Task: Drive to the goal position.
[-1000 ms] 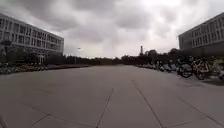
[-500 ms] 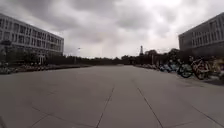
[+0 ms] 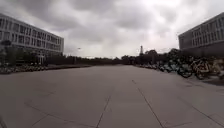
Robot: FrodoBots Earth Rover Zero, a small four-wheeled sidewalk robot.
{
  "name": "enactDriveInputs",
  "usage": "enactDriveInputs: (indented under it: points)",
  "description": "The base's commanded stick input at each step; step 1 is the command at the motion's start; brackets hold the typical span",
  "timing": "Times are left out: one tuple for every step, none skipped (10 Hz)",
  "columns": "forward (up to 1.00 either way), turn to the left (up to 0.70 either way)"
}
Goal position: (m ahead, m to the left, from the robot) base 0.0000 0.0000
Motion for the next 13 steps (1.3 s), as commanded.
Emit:
enactDriveInputs:
  points:
    - [0.05,0.0]
    - [0.05,0.0]
    - [0.05,0.0]
    - [0.05,0.0]
    - [0.05,0.0]
    - [0.05,0.0]
    - [0.05,0.0]
    - [0.05,0.0]
    - [0.05,0.0]
    - [0.05,0.0]
    - [0.05,0.0]
    - [0.05,0.0]
    - [0.05,0.0]
